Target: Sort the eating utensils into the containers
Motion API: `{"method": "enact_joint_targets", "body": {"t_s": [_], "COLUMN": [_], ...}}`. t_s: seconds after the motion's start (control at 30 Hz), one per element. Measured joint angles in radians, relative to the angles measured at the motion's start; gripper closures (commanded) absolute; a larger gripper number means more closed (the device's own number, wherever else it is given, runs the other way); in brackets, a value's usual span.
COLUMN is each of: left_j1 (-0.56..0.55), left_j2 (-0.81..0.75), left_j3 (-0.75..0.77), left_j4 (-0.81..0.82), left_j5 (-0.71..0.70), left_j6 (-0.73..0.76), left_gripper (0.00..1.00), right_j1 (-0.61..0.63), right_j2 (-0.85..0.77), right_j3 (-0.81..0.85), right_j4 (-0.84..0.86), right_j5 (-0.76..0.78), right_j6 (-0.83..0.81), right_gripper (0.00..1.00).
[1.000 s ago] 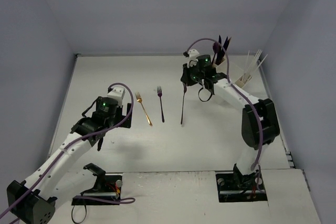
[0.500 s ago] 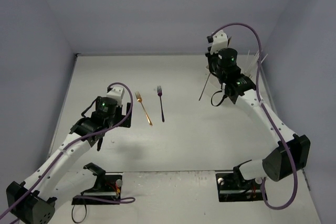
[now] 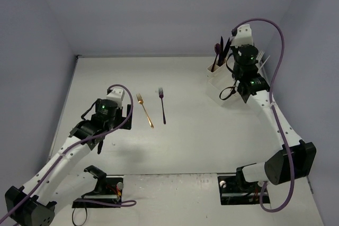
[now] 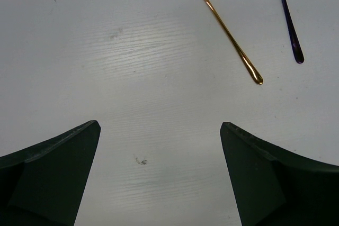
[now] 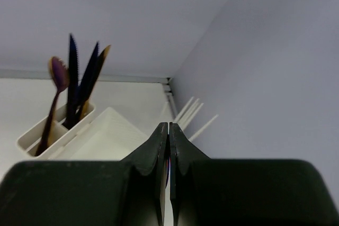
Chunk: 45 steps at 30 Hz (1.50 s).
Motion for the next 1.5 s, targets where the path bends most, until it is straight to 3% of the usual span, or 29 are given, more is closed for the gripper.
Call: {"method": "enact_joint_targets", "body": {"t_s": [0.7, 1.23, 1.4, 1.5], "left_j1": [0.000, 0.000, 0.000, 0.000], "left_j2": [0.002, 0.010, 0.015, 0.015], "left_j3": [0.000, 0.000, 0.000, 0.000], "left_j4": [0.000, 0.000, 0.000, 0.000], "left_j5": [-0.006, -0.010, -0.010, -0.010], "left_j6": [0.000, 0.000, 0.000, 0.000], "left_gripper": [0.04, 0.03, 0.04, 0.04], "right_j1": [-0.060, -0.071, -0.071, -0.071], "right_j2": [0.068, 0.077, 0.082, 0.088], "right_j3": [-0.010, -0.204, -0.240, -0.254], "right_j4": [0.227, 0.275, 0.285, 0.284], "right_j5": [0.052, 0.054, 0.053, 0.051], "right_j6": [-0.119, -0.058, -0.009, 0.021], "right_gripper": [1.00, 0.99, 0.80, 0.55]}}
